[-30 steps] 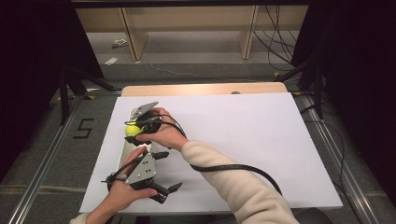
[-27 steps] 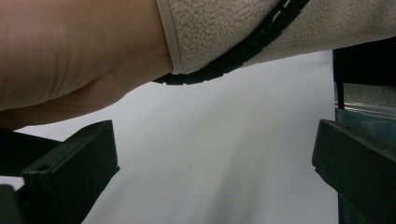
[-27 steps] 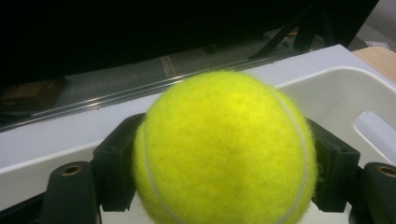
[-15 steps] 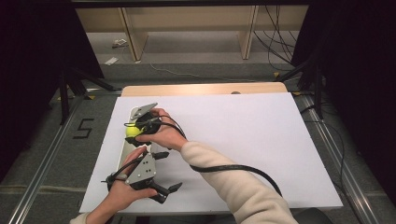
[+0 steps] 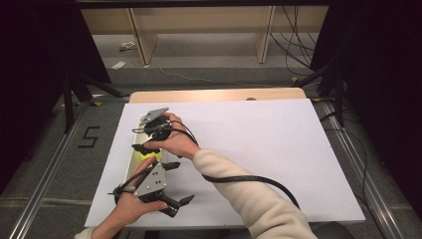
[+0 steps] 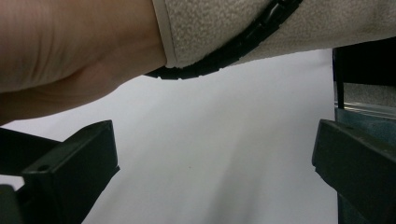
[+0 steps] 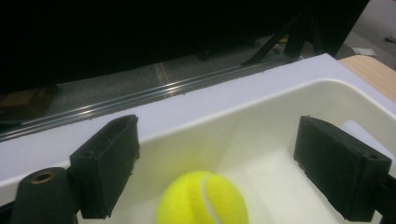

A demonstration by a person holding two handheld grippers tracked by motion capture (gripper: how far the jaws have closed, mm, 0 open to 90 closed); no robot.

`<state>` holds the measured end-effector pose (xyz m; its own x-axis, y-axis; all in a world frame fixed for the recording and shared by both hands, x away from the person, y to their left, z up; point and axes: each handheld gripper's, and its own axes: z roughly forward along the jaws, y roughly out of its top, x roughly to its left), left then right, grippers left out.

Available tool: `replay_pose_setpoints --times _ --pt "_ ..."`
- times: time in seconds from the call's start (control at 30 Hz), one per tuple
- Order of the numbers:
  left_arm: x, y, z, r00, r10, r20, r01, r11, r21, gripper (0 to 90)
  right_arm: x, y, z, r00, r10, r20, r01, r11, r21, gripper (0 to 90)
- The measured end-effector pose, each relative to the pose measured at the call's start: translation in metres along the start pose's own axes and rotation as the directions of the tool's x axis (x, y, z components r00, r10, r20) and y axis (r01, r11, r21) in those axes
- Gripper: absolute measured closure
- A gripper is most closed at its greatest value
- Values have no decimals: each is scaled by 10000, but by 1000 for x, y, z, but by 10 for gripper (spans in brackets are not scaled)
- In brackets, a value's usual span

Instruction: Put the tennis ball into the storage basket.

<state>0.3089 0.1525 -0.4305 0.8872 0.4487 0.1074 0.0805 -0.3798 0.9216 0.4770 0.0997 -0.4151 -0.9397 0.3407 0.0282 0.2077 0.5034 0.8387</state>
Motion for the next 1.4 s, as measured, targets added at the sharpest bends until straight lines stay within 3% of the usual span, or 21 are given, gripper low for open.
replay_pose_setpoints --times 0.53,1.4 --pt "0 0 0 10000 -28 6 28 10000 9 0 -9 -6 -30 9993 242 292 -234 9994 -269 149" --pt "1 -1 0 10000 -42 -42 43 10000 50 0 -32 -36 -86 9900 858 1120 -811 9957 -456 152"
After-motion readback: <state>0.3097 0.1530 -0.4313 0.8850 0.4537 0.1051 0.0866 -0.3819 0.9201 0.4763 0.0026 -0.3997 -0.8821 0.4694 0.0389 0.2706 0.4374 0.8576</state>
